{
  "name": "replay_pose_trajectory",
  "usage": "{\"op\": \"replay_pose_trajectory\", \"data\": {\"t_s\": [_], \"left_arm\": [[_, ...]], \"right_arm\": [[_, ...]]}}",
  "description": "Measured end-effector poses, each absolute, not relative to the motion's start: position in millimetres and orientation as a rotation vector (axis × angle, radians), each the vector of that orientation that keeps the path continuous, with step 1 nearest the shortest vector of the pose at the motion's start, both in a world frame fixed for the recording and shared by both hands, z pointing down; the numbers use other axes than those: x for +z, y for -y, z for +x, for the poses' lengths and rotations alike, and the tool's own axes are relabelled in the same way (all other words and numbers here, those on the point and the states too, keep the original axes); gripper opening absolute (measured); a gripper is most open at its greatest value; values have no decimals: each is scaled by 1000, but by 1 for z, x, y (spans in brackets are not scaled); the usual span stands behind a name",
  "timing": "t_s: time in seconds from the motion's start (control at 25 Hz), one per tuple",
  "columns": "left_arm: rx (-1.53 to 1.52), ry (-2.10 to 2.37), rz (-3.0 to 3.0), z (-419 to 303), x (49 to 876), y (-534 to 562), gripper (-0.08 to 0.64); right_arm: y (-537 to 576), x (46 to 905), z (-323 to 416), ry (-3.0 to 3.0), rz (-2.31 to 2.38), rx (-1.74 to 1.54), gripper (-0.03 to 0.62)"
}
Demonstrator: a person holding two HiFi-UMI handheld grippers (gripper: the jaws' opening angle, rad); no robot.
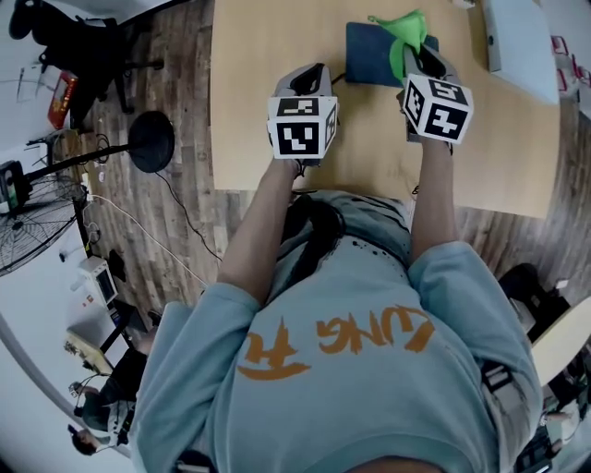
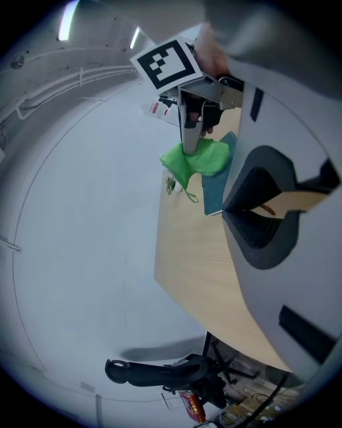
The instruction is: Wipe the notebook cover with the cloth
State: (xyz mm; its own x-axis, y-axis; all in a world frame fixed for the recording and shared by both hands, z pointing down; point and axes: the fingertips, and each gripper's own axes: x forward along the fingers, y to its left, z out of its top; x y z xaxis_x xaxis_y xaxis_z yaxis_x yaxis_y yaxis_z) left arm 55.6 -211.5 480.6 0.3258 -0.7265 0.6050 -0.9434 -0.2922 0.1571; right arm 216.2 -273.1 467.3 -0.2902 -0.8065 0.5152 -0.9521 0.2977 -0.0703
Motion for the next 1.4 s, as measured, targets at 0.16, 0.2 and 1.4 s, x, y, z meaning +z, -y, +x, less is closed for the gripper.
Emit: {"op": "replay_pose_trajectory", "data": {"t_s": [0.16, 0.2, 1.4], "left_arm": [[586, 1478, 2092, 48, 484, 211, 20], [585, 1479, 2088, 47, 485, 211, 20], [685, 1403, 2015, 57, 527, 204, 19]], "right_arm": [[272, 472, 169, 2277, 1440, 495, 48], [272, 474, 159, 2292, 1410, 491, 48], [276, 548, 153, 2073, 1270, 442, 49]]}}
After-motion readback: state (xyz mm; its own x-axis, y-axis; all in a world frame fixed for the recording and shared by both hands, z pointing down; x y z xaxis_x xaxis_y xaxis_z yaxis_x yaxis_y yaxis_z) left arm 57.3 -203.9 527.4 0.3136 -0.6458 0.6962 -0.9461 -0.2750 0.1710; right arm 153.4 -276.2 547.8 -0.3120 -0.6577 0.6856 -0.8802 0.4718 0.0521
